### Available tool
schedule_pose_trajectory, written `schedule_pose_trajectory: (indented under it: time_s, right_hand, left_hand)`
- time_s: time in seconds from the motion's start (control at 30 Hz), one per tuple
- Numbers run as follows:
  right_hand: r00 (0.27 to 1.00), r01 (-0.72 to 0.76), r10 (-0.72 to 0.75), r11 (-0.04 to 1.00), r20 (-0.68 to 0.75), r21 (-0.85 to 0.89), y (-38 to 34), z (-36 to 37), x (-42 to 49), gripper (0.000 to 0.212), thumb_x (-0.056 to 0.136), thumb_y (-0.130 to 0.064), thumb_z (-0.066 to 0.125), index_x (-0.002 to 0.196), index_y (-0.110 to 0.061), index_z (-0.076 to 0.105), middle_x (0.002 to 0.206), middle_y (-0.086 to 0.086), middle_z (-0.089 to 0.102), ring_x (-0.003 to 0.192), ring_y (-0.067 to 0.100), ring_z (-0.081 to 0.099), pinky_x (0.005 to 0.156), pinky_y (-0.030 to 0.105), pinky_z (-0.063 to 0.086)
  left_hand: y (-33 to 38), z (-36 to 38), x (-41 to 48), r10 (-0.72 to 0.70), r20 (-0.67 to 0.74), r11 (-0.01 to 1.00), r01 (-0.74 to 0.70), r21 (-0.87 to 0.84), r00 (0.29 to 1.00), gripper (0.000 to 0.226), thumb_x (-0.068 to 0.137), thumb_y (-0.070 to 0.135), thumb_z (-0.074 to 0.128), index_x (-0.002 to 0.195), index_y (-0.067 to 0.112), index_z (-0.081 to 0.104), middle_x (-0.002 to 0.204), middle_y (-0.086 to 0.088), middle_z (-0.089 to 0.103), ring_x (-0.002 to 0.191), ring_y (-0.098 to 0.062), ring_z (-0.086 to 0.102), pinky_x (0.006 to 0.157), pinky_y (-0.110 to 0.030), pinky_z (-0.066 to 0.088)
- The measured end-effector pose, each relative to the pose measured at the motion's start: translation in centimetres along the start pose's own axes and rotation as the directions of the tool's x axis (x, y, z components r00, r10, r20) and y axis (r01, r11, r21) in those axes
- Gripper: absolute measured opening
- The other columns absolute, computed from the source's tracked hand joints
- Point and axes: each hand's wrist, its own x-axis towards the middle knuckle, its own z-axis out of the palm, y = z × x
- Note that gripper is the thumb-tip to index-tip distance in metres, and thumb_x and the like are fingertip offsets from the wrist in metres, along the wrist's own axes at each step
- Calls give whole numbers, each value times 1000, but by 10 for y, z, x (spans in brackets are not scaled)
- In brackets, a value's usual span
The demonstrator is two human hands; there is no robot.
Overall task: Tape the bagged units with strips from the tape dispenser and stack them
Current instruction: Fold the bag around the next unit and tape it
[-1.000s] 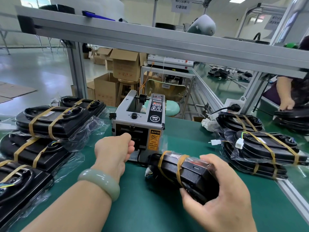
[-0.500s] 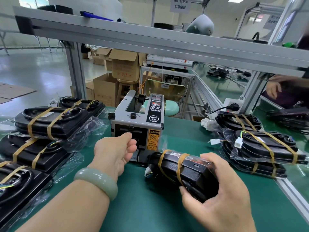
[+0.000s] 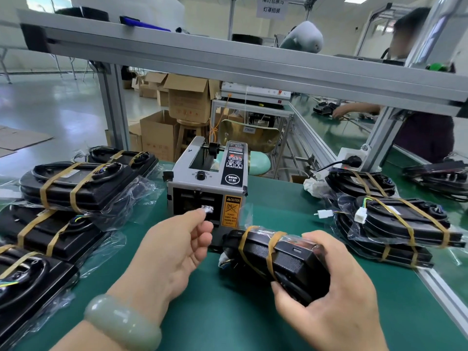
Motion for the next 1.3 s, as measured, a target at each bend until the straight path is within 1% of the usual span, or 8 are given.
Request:
schedule_pose_trajectory:
  time_s: [0.2,0.33,0.4,0.5,0.63,0.77,1.13,1.3]
  right_hand:
    - [998,59,-60,998,-29,-36,-4,3,-1,66,45,-30,76,106,-25,50,79,-3,64,71,18,55,65,26,43]
    - [995,86,-88,995,-38,-45,-5,5,-2,65,45,-29,76,105,-25,51,78,-2,63,70,19,54,63,29,43]
    - [993,110,-113,993,-43,-50,-5,5,-2,66,45,-28,77,105,-23,51,78,-1,64,70,20,54,62,30,43]
    - [989,135,-138,989,-53,-54,-5,7,-2,66,46,-29,78,106,-22,52,80,-2,65,69,22,57,61,32,45]
    - [987,142,-145,988,-68,-54,-3,9,-3,66,47,-30,79,107,-21,52,83,-2,64,68,23,59,62,33,46]
    - [986,152,-155,987,-68,-54,-3,10,-4,66,48,-30,80,107,-20,53,83,-3,64,67,23,60,61,33,46]
    - [985,158,-161,986,-62,-43,-4,10,-4,56,57,-36,71,107,-19,52,83,-3,62,69,21,57,60,34,46]
    - [983,170,-173,984,-64,-45,-6,8,-3,55,58,-35,70,107,-18,52,84,-2,62,68,22,57,60,34,46]
  left_hand:
    - [-12,0,-51,233,163,950,-260,171,959,34,51,55,69,60,23,72,65,7,64,56,-1,54,62,-25,41]
    - [-22,2,-62,351,247,855,-416,309,903,40,51,65,70,72,31,77,115,28,60,109,24,45,100,-26,30]
    - [-28,7,-60,356,286,844,-437,311,890,37,54,61,63,71,32,77,114,34,57,118,28,33,106,-27,25]
    - [-36,15,-60,332,309,855,-423,301,891,28,62,52,61,69,30,77,97,42,59,117,32,29,103,-24,25]
    - [-39,20,-61,327,312,850,-422,317,892,29,63,52,57,69,31,77,112,34,53,116,34,26,100,-20,25]
    - [-37,21,-63,308,326,851,-412,325,894,30,62,52,56,68,30,76,90,46,57,111,38,24,94,-14,24]
    - [-34,26,-68,313,312,852,-411,326,897,30,65,46,59,68,22,76,81,56,49,104,42,21,85,-10,28]
    - [-41,26,-63,361,320,817,-462,344,876,28,68,46,60,67,23,75,87,44,59,109,38,23,85,-8,27]
